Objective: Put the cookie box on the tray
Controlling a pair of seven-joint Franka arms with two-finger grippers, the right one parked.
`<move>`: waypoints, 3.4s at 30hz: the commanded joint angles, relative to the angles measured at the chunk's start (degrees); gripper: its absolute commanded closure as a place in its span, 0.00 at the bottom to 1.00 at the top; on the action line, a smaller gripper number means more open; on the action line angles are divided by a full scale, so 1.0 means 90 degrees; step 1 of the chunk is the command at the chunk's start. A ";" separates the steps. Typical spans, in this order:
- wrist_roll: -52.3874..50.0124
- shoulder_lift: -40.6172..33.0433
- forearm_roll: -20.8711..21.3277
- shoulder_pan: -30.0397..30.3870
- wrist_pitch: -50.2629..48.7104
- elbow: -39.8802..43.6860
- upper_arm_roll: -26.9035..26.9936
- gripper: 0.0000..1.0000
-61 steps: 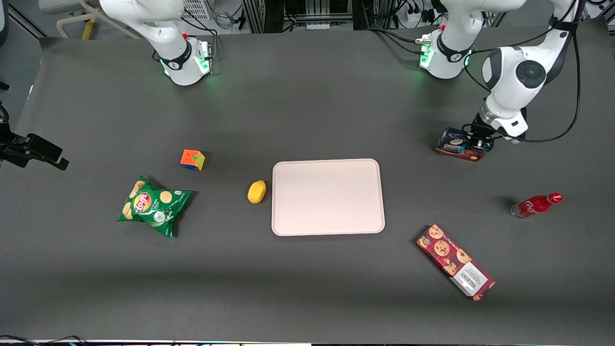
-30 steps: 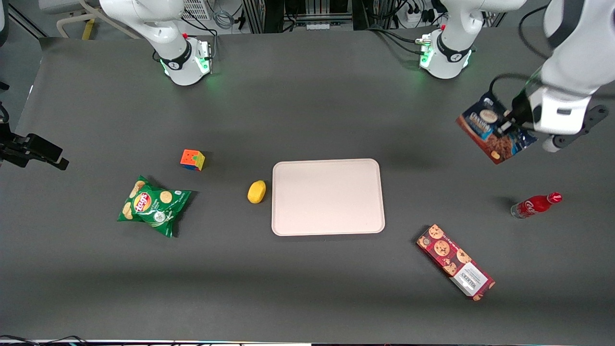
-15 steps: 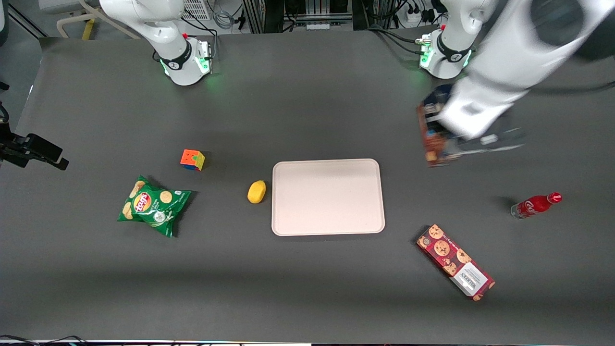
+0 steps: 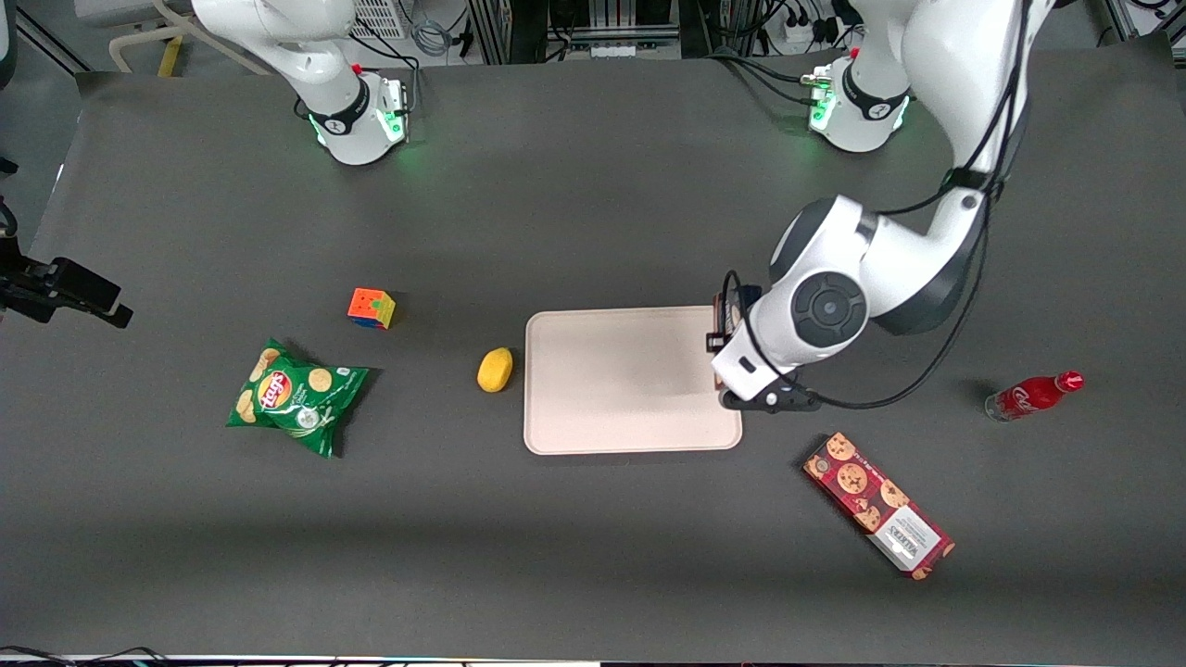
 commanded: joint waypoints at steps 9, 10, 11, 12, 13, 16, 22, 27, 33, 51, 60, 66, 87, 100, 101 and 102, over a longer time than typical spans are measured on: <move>0.0073 -0.0130 0.0094 0.0039 0.1437 -0.0977 -0.0031 1.00; 0.0073 -0.0140 0.0104 0.0039 0.1515 -0.1026 -0.0031 1.00; 0.0073 -0.0130 0.0133 0.0039 0.1574 -0.1046 -0.0031 1.00; 0.0073 -0.0130 0.0181 0.0039 0.1604 -0.1055 -0.0031 1.00; 0.0073 -0.0111 0.0240 0.0039 0.1623 -0.1065 -0.0031 1.00; 0.0054 -0.0023 0.0319 0.0048 0.1789 -0.1065 -0.0022 1.00; 0.0005 0.0075 0.0328 0.0048 0.1858 -0.1065 -0.0002 1.00; -0.0015 0.0182 0.0436 0.0068 0.2004 -0.1056 -0.0002 0.00; -0.0005 0.0153 0.0436 0.0087 0.1926 -0.0997 0.0008 0.00; -0.0122 -0.1252 -0.0033 0.0146 -0.2250 0.1012 0.0535 0.00; 0.1086 -0.1594 0.0055 0.0156 -0.5317 0.3122 0.1471 0.00; 0.3097 -0.2540 0.0357 0.0166 -0.6286 0.2999 0.2292 0.00; 0.4351 -0.4856 0.0309 0.0253 -0.3347 -0.1388 0.2967 0.00; 0.4351 -0.4788 0.0201 0.0244 -0.3337 -0.1251 0.3191 0.00; 0.4351 -0.4788 0.0201 0.0234 -0.3328 -0.1251 0.3182 0.00; 0.4341 -0.4788 0.0201 0.0215 -0.3328 -0.1251 0.3162 0.00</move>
